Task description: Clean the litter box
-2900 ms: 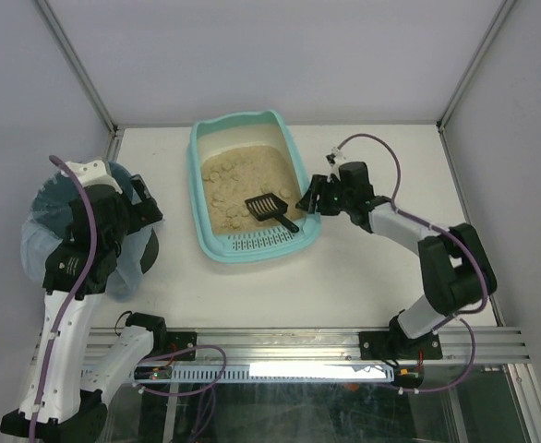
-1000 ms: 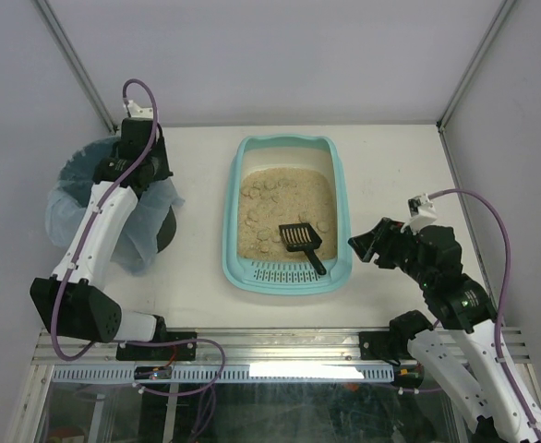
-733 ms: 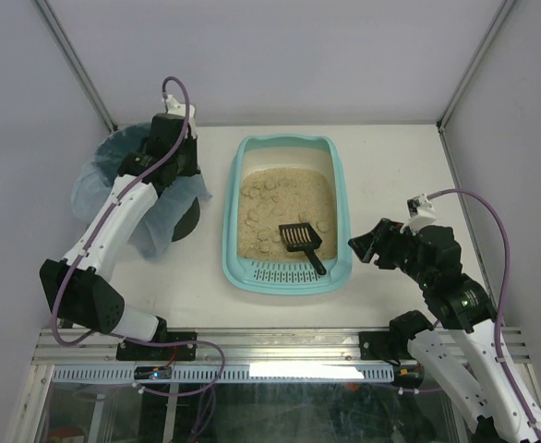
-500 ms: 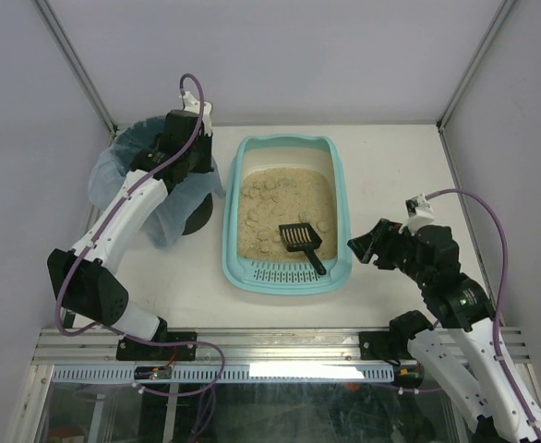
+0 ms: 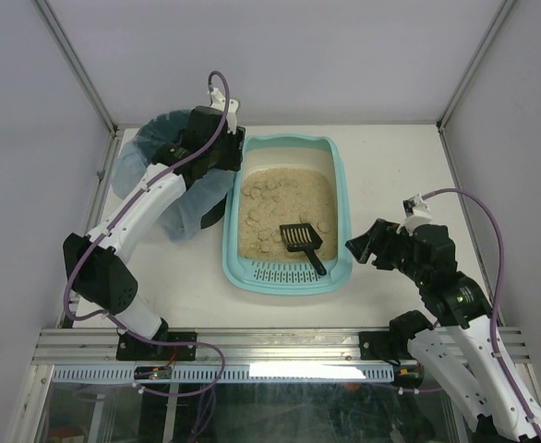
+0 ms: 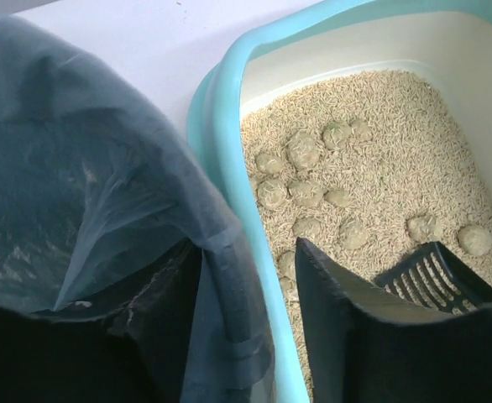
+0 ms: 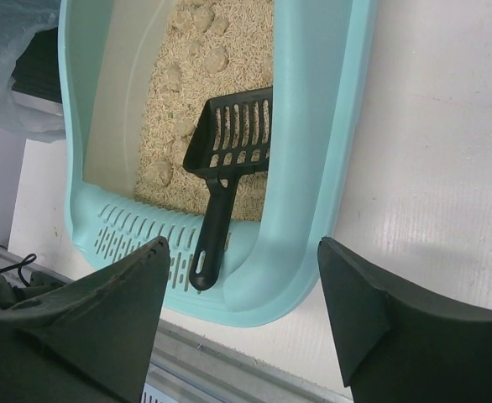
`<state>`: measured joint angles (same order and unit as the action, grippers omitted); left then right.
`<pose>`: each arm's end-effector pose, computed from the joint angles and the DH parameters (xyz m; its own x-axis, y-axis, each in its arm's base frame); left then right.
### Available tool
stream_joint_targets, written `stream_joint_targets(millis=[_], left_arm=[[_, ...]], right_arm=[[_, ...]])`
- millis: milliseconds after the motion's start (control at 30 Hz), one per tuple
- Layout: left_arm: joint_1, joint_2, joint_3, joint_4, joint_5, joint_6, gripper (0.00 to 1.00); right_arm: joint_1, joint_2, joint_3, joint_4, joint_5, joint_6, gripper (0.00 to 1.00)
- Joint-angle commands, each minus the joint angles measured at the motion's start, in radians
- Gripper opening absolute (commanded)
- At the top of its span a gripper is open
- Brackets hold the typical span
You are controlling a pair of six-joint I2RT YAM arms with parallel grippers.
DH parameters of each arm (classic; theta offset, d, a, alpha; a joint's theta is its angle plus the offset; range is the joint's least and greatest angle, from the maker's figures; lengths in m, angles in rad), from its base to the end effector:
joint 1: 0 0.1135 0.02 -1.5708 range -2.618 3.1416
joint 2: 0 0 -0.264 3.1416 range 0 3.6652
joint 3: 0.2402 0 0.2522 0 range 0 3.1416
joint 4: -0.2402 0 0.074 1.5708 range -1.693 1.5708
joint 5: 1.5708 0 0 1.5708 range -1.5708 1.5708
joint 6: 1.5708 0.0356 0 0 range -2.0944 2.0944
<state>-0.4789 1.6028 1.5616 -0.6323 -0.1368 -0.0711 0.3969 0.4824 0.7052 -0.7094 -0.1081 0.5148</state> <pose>0.3227 -0.1621 0.3591 -0.5779 0.2207 -0.7857 0.3217 0.9464 0.0293 0.0986 0.0455 0.2975 -0.6079 0.2760 -0.7445 -0.1987 0.8550 0.4791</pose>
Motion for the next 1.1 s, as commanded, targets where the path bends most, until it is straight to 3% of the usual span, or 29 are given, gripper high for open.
stream_joint_targets(millis=[0,133,433,567,733,867,1067], left_arm=[[-0.015,-0.004,0.041,0.056,-0.003,-0.037,0.58],[-0.015,-0.05,0.045,0.083,-0.064,-0.026,0.74],[-0.015,-0.246,0.017,0.112,-0.269,0.016,0.98],[-0.015,-0.402,-0.074,0.176,-0.321,0.046,0.99],[-0.015,-0.629,-0.237,0.22,-0.195,0.037,0.99],[-0.015,-0.79,-0.346,0.217,-0.04,-0.017,0.99],[-0.015,-0.908,-0.441,0.216,0.143,-0.082,0.99]], right_arm=[[-0.003,0.007,0.016,0.02,0.027,-0.01,0.76],[-0.004,0.02,0.042,0.013,0.027,-0.017,0.76],[-0.004,0.061,0.093,-0.018,-0.015,-0.058,0.76],[0.013,0.155,0.136,-0.057,-0.086,-0.099,0.75],[0.124,0.209,0.16,-0.061,-0.02,-0.077,0.74],[0.191,0.267,0.163,-0.047,-0.056,-0.063,0.71],[0.317,0.335,0.142,-0.031,0.043,-0.032,0.64]])
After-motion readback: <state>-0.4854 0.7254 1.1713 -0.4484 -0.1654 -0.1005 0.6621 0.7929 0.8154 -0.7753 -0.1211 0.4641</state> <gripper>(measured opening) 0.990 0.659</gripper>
